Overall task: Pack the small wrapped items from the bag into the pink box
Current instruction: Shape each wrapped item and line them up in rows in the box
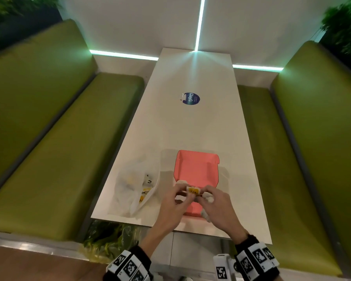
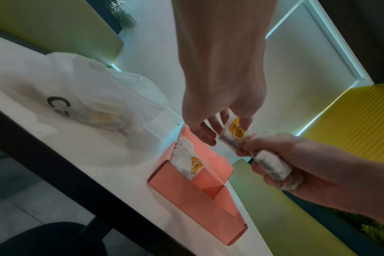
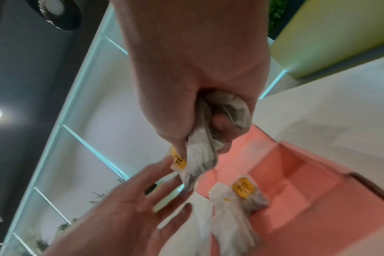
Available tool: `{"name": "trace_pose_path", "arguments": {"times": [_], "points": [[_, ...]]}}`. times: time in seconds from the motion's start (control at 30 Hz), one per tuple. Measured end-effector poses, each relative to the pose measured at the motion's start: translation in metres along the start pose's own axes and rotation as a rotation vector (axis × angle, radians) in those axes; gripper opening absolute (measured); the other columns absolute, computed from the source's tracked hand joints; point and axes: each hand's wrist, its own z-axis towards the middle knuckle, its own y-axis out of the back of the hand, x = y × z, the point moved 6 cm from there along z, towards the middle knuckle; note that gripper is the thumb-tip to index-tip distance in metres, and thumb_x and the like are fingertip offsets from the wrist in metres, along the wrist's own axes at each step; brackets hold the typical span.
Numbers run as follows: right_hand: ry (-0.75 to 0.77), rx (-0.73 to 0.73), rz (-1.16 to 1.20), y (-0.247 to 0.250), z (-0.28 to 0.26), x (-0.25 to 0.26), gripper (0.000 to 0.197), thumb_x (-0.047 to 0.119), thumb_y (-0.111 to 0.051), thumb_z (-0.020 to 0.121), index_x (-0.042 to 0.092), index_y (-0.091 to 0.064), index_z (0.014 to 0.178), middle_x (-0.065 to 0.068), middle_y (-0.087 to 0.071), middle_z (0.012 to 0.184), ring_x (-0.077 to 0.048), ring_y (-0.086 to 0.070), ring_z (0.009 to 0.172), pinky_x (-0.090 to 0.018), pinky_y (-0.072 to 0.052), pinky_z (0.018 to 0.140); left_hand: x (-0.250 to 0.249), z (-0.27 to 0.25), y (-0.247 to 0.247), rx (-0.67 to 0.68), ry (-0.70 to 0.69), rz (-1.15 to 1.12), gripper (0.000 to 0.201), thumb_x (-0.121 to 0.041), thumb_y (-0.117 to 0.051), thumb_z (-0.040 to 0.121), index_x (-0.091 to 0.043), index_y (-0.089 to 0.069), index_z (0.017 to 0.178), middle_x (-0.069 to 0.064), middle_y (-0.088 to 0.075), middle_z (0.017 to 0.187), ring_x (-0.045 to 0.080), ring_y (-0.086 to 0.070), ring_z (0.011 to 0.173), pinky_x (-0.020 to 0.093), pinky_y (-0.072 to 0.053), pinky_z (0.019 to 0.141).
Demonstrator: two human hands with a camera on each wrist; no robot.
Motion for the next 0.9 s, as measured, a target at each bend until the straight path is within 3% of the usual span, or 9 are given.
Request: {"name": "trace_pose_path", "arguments": {"times": [0.1, 0.2, 0.33, 0.43, 0.57, 0.67, 0.8, 0.9], "points": [[-0.116, -0.022, -0.083, -0.004, 0.005, -0.026, 0.019, 0.047, -0.074, 0.081, 0.029, -0.067, 0.081, 0.009, -0.069, 0.078, -0.011, -0.063, 0.072, -0.038, -0.053, 0.066, 0.008, -0.003, 0.019, -0.106, -0.039, 0.291, 0.030, -0.028, -0.070, 0.091, -0.027, -0.060, 0.119, -0.014, -0.060, 0.116, 0.005, -0.056, 0.107, 0.017, -0.048, 0.079], [-0.215, -0.013, -0.203, -0.013, 0.015, -0.045, 0.014, 0.042, -0.068, 0.083, 0.029, -0.063, 0.084, 0.007, -0.068, 0.085, -0.013, -0.062, 0.075, -0.038, -0.052, 0.070, 0.017, -0.008, 0.026, -0.107, 0.008, 0.548, 0.042, -0.036, -0.060, 0.096, -0.028, -0.048, 0.135, -0.011, -0.047, 0.130, 0.006, -0.042, 0.116, 0.023, -0.039, 0.095], [-0.327, 0.026, -0.349, -0.030, 0.030, -0.063, 0.021, 0.036, -0.061, 0.086, 0.028, -0.063, 0.106, -0.004, -0.063, 0.108, -0.025, -0.061, 0.091, -0.034, -0.048, 0.075, 0.033, -0.010, 0.020, 0.018, 0.176, 0.568, 0.053, -0.032, -0.048, 0.102, -0.015, -0.032, 0.150, 0.000, -0.040, 0.147, 0.018, -0.034, 0.138, 0.028, -0.031, 0.108], [-0.349, 0.031, -0.399, -0.038, 0.037, -0.066, 0.026, 0.028, -0.053, 0.092, 0.022, -0.061, 0.117, -0.009, -0.061, 0.116, -0.032, -0.060, 0.103, -0.033, -0.044, 0.077, 0.046, -0.009, 0.017, 0.048, 0.183, 0.526, 0.045, -0.027, -0.053, 0.099, -0.019, -0.044, 0.142, -0.005, -0.053, 0.135, 0.016, -0.050, 0.126, 0.025, -0.038, 0.102], [-0.352, -0.002, -0.285, -0.045, 0.041, -0.067, 0.021, 0.037, -0.065, 0.088, 0.022, -0.065, 0.103, -0.004, -0.068, 0.101, -0.027, -0.063, 0.092, -0.034, -0.048, 0.074, 0.062, -0.009, 0.015, 0.082, 0.202, 0.513, 0.043, -0.016, -0.058, 0.093, -0.023, -0.050, 0.134, -0.008, -0.058, 0.123, 0.012, -0.055, 0.115, 0.023, -0.043, 0.096], [-0.329, -0.042, -0.208, -0.045, 0.041, -0.065, 0.021, 0.041, -0.070, 0.084, 0.020, -0.064, 0.086, 0.000, -0.066, 0.085, -0.021, -0.055, 0.080, -0.033, -0.040, 0.068, 0.065, -0.007, 0.013, 0.088, 0.198, 0.510, 0.043, -0.011, -0.057, 0.092, -0.024, -0.049, 0.133, -0.011, -0.056, 0.119, 0.011, -0.053, 0.115, 0.022, -0.041, 0.096], [-0.309, -0.100, -0.171, -0.043, 0.041, -0.058, 0.014, 0.030, -0.069, 0.084, 0.018, -0.064, 0.078, -0.001, -0.065, 0.077, -0.019, -0.055, 0.071, -0.032, -0.042, 0.065, 0.069, -0.008, 0.013, 0.073, 0.208, 0.493, 0.045, -0.011, -0.060, 0.090, -0.023, -0.051, 0.133, -0.010, -0.058, 0.119, 0.010, -0.054, 0.112, 0.024, -0.043, 0.097], [-0.296, -0.102, -0.141, -0.043, 0.040, -0.052, 0.010, 0.021, -0.068, 0.086, 0.011, -0.066, 0.084, 0.000, -0.062, 0.077, -0.008, -0.049, 0.067, -0.030, -0.039, 0.067, 0.068, -0.010, 0.012, 0.066, 0.201, 0.486, 0.046, -0.014, -0.062, 0.089, -0.022, -0.050, 0.133, -0.007, -0.059, 0.123, 0.013, -0.055, 0.115, 0.030, -0.045, 0.100]]}}
